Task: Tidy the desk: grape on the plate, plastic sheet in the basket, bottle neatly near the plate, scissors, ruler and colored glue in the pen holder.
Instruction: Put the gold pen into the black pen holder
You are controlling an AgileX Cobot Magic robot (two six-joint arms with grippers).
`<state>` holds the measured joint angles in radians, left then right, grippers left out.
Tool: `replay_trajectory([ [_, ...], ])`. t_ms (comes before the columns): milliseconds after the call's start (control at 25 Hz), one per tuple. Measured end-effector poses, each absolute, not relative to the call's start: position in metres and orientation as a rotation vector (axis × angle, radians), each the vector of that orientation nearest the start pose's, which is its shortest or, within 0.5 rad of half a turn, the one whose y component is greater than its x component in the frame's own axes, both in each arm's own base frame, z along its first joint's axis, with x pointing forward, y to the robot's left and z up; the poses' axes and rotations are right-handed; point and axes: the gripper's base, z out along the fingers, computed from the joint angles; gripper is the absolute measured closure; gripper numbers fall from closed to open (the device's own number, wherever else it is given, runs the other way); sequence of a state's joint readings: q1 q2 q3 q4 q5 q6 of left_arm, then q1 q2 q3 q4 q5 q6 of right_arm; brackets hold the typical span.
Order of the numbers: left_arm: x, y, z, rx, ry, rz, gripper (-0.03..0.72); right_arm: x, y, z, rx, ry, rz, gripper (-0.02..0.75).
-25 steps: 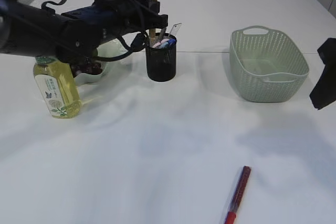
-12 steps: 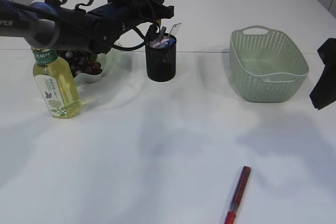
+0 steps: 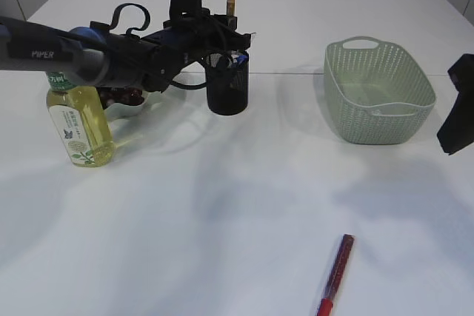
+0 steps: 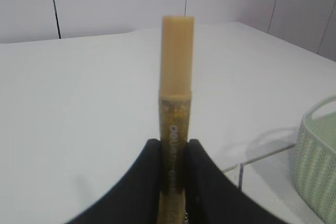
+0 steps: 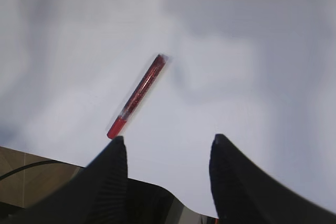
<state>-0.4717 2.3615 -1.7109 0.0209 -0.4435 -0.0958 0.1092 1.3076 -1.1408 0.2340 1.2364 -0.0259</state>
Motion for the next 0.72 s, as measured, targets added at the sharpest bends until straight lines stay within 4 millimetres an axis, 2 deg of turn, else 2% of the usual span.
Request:
replay_trajectory([
  [480,0.490,-0.232,0.165,0.297,1.699,-0.399,0.585,0.235,0.046,0.322,-0.125,2.875,0.346,0.333],
  [720,0.490,-0.232,0.165,0.297,1.701,-0.399,0.582,0.235,0.046,0.322,-0.125,2.875,0.346,0.333],
])
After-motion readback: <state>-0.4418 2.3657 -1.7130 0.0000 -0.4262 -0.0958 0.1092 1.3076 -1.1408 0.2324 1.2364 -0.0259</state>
